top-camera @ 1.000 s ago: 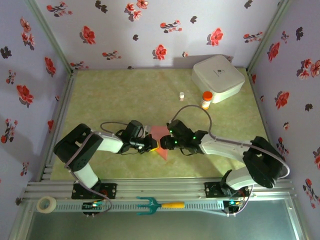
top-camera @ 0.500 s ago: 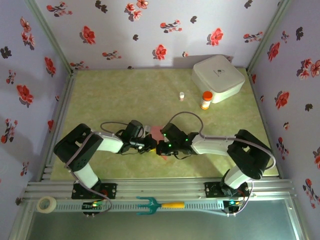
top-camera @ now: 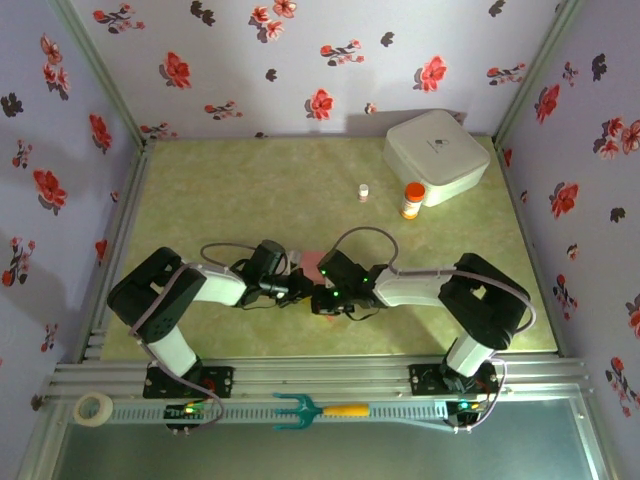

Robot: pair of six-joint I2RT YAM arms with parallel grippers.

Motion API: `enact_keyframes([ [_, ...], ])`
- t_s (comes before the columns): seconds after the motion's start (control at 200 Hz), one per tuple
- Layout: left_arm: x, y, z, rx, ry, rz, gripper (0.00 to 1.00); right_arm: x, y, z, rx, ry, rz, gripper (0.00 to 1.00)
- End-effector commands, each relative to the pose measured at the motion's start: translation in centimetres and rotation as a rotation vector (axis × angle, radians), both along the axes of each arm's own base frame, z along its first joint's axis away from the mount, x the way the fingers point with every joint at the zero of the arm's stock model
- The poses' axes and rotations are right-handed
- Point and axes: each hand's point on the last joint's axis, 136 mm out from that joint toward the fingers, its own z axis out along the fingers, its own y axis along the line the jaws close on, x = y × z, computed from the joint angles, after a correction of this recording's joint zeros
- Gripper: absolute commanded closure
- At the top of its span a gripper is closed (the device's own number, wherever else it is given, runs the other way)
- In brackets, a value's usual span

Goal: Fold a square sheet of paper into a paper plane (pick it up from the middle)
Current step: Third fold the triangle at the center of the table.

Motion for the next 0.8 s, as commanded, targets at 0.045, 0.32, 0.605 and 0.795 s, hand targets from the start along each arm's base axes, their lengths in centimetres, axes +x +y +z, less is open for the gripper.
enact_keyframes([
  [0.045,-0.8,1.1,-2.0,0.076,0.038,0.008,1.00,-0.3,-0.8,-0.8,-0.018,0.010,-0.026,0.98],
  [0.32,-0.8,1.3,-2.3,0.083,0.048,0.012,1.00,-1.0,-1.2,-1.4,0.023,0.037,-0.054,0.97],
  [0.605,-0.9,1.7,-2.9,0.096,0.062,0.022,1.00,-1.6,-1.9,-1.4,0.054,0.041,-0.067,0.95],
  [0.795,-0.9,1.8,-3.2,0.101,0.076,0.029,1.00,-2.2,-2.8,-1.5,0.072,0.045,-0.081,0.95],
])
